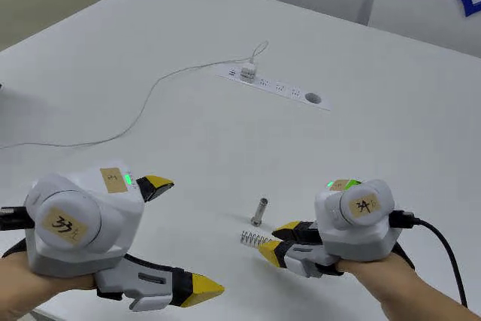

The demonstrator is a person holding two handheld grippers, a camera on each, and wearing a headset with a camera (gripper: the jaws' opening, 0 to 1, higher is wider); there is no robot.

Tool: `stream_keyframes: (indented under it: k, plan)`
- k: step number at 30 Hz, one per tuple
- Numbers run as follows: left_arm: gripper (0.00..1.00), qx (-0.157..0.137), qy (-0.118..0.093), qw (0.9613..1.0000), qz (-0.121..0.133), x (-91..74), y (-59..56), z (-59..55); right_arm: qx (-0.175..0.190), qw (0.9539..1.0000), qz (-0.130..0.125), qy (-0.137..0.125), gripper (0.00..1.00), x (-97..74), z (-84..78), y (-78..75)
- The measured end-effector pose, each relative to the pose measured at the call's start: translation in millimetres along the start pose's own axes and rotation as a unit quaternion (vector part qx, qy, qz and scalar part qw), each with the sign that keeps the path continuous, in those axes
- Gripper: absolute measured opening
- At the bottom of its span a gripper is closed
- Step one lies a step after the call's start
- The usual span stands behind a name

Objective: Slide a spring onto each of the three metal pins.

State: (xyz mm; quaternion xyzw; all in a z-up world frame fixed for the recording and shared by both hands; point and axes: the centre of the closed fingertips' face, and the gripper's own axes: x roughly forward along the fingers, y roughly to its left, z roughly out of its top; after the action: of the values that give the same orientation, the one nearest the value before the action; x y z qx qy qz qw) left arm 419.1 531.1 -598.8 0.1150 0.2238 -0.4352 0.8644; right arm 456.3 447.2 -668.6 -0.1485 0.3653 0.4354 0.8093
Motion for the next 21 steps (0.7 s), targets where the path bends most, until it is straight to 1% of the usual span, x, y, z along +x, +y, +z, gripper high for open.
stream_keyframes:
  k: [3,6,10,13,14,16,17,21]
  plan:
    - [0.95,-0.001,0.0,1.0,0.0,0.9,0.8,0.0,0.0,1.0,0.002,0.007,0.2,3.3,-3.1,-2.2]
    - [0.94,-0.002,0.001,1.0,0.0,1.8,0.9,-0.4,-0.007,0.9999,0.008,0.013,0.19,4.7,-5.7,-0.9]
    - [0.94,-0.002,0.003,1.0,-0.003,2.9,-0.5,-1.7,-0.024,0.9993,0.015,0.025,0.18,6.8,-10.4,2.4]
    - [0.94,-0.001,0.004,1.0,-0.004,3.3,-1.0,-1.6,-0.033,0.9989,0.014,0.031,0.17,8.7,-12.8,3.6]
    - [0.94,-0.001,0.004,1.0,-0.004,3.5,-1.0,-1.5,-0.039,0.9988,0.013,0.027,0.16,10.1,-10.9,3.2]
    - [0.94,-0.001,0.004,1.0,-0.004,3.5,-1.1,-0.9,-0.04,0.9987,0.012,0.029,0.15,11.0,-10.0,1.8]
    - [0.94,0.0,0.003,1.0,-0.005,3.3,-1.4,-0.2,-0.045,0.9984,0.011,0.031,0.12,11.6,-10.2,1.1]
    - [0.93,0.002,0.002,1.0,-0.006,3.0,-2.2,1.2,-0.054,0.9978,0.012,0.036,0.11,11.3,-10.4,1.8]
